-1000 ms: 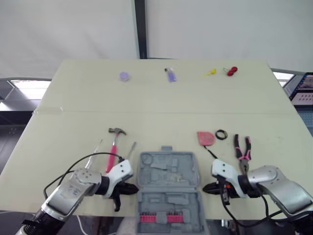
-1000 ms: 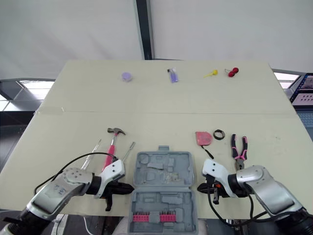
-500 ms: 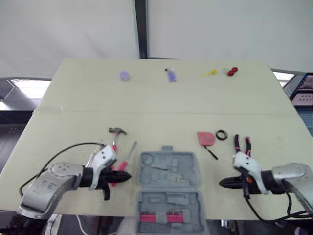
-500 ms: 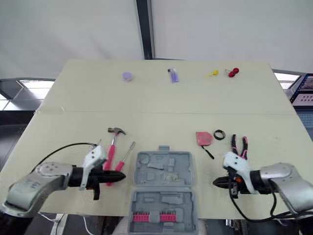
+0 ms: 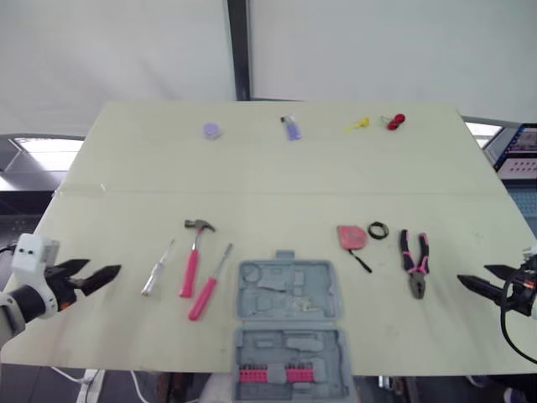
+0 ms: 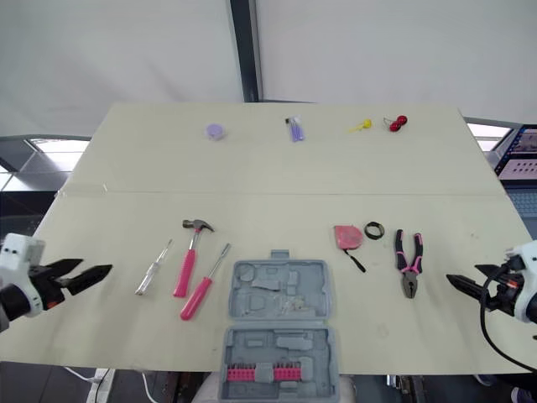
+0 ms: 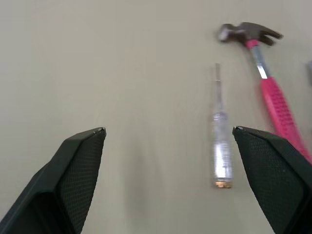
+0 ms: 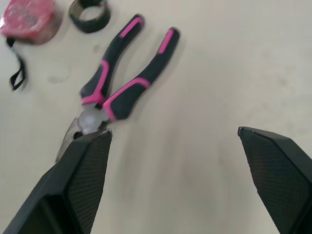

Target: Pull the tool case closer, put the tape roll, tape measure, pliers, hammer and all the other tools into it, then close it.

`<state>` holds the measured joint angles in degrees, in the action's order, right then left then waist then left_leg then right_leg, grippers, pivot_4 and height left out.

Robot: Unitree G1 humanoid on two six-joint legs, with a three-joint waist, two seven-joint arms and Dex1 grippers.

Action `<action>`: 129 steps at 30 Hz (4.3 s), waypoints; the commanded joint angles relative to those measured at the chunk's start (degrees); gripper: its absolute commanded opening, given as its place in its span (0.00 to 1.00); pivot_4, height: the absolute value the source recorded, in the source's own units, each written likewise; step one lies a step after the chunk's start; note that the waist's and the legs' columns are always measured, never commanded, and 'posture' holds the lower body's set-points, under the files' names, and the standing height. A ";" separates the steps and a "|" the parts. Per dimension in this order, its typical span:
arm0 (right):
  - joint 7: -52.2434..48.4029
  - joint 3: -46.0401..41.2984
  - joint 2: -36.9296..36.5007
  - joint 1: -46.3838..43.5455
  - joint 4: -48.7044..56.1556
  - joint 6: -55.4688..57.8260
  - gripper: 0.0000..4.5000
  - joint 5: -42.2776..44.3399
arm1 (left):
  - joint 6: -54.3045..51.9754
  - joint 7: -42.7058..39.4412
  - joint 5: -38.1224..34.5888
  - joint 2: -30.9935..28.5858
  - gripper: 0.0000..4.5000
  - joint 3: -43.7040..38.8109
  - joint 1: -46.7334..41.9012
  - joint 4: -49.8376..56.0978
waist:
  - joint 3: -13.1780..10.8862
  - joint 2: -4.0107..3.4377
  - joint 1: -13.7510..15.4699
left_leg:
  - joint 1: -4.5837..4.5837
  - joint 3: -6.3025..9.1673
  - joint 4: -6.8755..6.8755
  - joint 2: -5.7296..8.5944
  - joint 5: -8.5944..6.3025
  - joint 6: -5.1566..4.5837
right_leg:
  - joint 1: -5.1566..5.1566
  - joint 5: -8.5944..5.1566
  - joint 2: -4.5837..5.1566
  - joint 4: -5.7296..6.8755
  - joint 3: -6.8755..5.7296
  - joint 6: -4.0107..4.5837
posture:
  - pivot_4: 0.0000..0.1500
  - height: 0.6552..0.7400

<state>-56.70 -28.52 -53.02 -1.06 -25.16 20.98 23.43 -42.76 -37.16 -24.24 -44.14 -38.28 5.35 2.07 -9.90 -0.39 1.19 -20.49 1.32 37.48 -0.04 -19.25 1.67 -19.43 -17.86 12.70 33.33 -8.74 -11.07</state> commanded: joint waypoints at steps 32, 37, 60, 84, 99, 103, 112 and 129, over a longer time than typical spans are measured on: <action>-0.19 10.07 2.69 -7.36 18.40 3.08 0.99 4.03 | 8.72 -6.53 -11.24 5.59 1.00 19.36 -15.07 9.09 | 0.01 0.04 -0.97 | 0.24 -0.29 -0.15 -0.09 -0.05 0.05 | -0.05 0.00 -0.05 0.08 0.29 0.00 | 1.00 1.00; 1.27 18.22 4.17 -12.34 21.66 3.65 0.99 -0.31 | 10.10 -13.46 -7.85 9.28 1.00 36.38 -27.22 10.86 | 0.01 0.04 -0.39 | 0.18 -0.31 0.01 -0.06 -0.07 0.02 | -0.05 0.02 -0.06 0.08 0.30 0.02 | 1.00 1.00; -2.12 31.21 8.19 -30.87 -3.47 -9.41 0.41 -15.71 | 33.28 -12.57 10.49 28.37 1.00 54.54 -32.92 -2.15 | -0.01 0.08 -1.13 | -0.04 -0.31 0.17 -0.06 -0.10 -0.03 | -0.10 0.02 -0.07 0.01 0.19 0.02 | 1.00 1.00; -3.61 32.69 11.27 -36.52 -15.89 -15.95 0.41 -21.76 | 34.17 -10.74 12.04 29.85 1.00 55.52 -30.60 0.54 | -0.01 0.08 -1.29 | -0.13 -0.31 0.29 -0.08 -0.12 -0.07 | -0.09 0.02 -0.07 0.01 0.14 0.02 | 1.00 1.00; -3.06 32.63 12.20 -36.50 -16.40 -16.06 0.11 -22.55 | 32.64 -10.62 12.16 29.73 1.00 55.35 -30.49 1.59 | -0.01 0.07 -1.26 | -0.13 -0.31 0.29 -0.08 -0.12 -0.08 | -0.09 0.02 -0.06 0.01 0.14 0.02 | 1.00 1.00; -2.75 32.52 12.36 -36.72 -16.87 -16.42 0.01 -22.77 | 32.28 -10.59 12.23 29.75 1.00 55.35 -30.47 1.80 | -0.01 0.07 -1.26 | -0.13 -0.31 0.31 -0.08 -0.12 -0.08 | -0.08 0.02 -0.06 0.02 0.14 0.02 | 1.00 1.00; -2.68 32.22 12.32 -37.13 -17.32 -16.74 0.01 -22.61 | 31.84 -10.63 12.28 29.76 1.00 55.38 -30.67 1.92 | -0.01 0.07 -1.28 | -0.13 -0.31 0.32 -0.08 -0.13 -0.08 | -0.07 0.02 -0.06 0.02 0.14 0.02 | 1.00 1.00; -4.66 31.45 12.25 -38.04 -15.70 -15.88 0.51 -20.78 | 31.83 -10.85 12.25 29.99 1.00 55.47 -31.21 1.80 | -0.01 0.07 -1.24 | -0.13 -0.31 0.33 -0.08 -0.13 -0.09 | -0.08 0.02 -0.06 0.02 0.14 0.02 | 1.00 1.00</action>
<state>-60.64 4.08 -40.51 -38.58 -42.09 5.37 1.71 -11.31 -48.10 -12.05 -14.48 16.91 -25.38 1.60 -9.91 -0.31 -0.06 -20.62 1.01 37.80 -0.12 -19.38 1.59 -19.51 -17.85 12.64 33.35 -8.60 -11.05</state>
